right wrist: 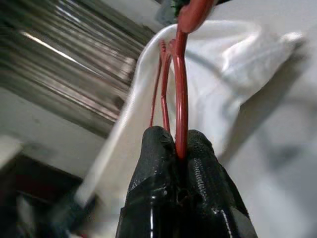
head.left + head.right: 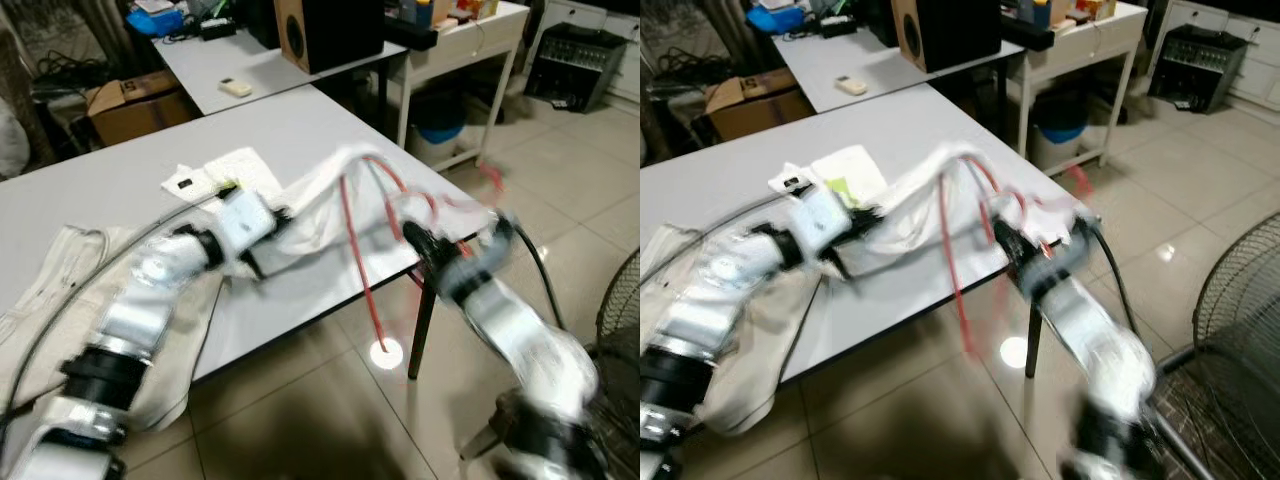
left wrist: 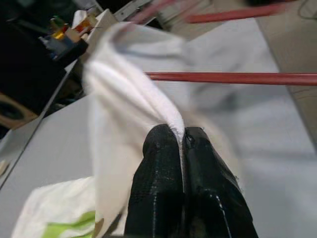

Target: Hang hanger

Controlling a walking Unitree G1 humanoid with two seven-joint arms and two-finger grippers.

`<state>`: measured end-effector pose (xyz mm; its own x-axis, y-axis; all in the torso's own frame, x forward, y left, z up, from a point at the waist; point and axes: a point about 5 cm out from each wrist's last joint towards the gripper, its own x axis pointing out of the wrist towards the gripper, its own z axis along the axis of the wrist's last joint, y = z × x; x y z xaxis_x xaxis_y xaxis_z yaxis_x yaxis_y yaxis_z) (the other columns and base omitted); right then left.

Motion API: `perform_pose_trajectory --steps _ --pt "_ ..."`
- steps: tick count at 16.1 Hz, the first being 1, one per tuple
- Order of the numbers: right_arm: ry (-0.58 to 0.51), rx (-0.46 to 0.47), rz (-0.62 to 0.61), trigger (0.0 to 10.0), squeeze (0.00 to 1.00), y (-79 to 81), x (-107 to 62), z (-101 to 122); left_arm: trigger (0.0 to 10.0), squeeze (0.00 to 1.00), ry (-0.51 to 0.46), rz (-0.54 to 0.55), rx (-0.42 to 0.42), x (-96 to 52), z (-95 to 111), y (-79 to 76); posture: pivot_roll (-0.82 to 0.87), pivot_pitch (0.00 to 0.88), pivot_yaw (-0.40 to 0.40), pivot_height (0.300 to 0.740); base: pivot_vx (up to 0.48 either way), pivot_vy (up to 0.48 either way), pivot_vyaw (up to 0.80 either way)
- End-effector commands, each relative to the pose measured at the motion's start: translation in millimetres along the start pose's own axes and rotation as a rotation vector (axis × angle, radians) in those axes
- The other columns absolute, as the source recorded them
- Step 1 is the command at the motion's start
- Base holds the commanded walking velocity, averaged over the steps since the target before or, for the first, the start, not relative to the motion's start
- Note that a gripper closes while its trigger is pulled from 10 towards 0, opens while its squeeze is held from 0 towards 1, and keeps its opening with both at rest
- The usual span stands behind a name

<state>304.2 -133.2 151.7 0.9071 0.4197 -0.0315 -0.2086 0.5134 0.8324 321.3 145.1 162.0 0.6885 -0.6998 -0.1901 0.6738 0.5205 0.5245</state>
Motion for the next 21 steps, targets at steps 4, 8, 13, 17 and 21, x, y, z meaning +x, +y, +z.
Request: perform_pose_trajectory --steps 4,8,13,17,21 --pt "-0.188 0.101 -0.12 10.0 0.0 3.2 30.4 21 3.3 0.0 -0.063 -0.037 -0.01 7.2 14 -8.1 -0.14 0.0 0.14 0.74 0.0 0.0 0.0" --pt "-0.194 0.079 -0.085 10.0 0.0 26.2 46.4 22 3.4 0.0 -0.028 0.03 -0.031 13.1 10 -6.8 -0.13 0.0 0.141 0.74 0.0 0.0 0.0" --pt "-0.299 0.231 -0.15 10.0 0.0 16.8 44.5 27 0.1 0.0 -0.128 -0.083 -0.088 9.2 21 -15.9 -0.14 0.0 0.155 0.74 0.0 0.0 0.0" --pt "-0.348 0.336 -0.095 10.0 0.0 31.6 60.5 32 0.0 0.0 -0.158 -0.25 -0.102 12.7 27 -41.8 -0.12 0.001 0.157 0.74 0.0 0.0 0.0" --pt "-0.34 0.393 -0.078 10.0 0.0 36.9 69.3 25 0.0 0.0 -0.162 -0.305 -0.153 10.9 28 -49.9 -0.12 0.005 0.15 0.74 0.0 0.0 0.0"
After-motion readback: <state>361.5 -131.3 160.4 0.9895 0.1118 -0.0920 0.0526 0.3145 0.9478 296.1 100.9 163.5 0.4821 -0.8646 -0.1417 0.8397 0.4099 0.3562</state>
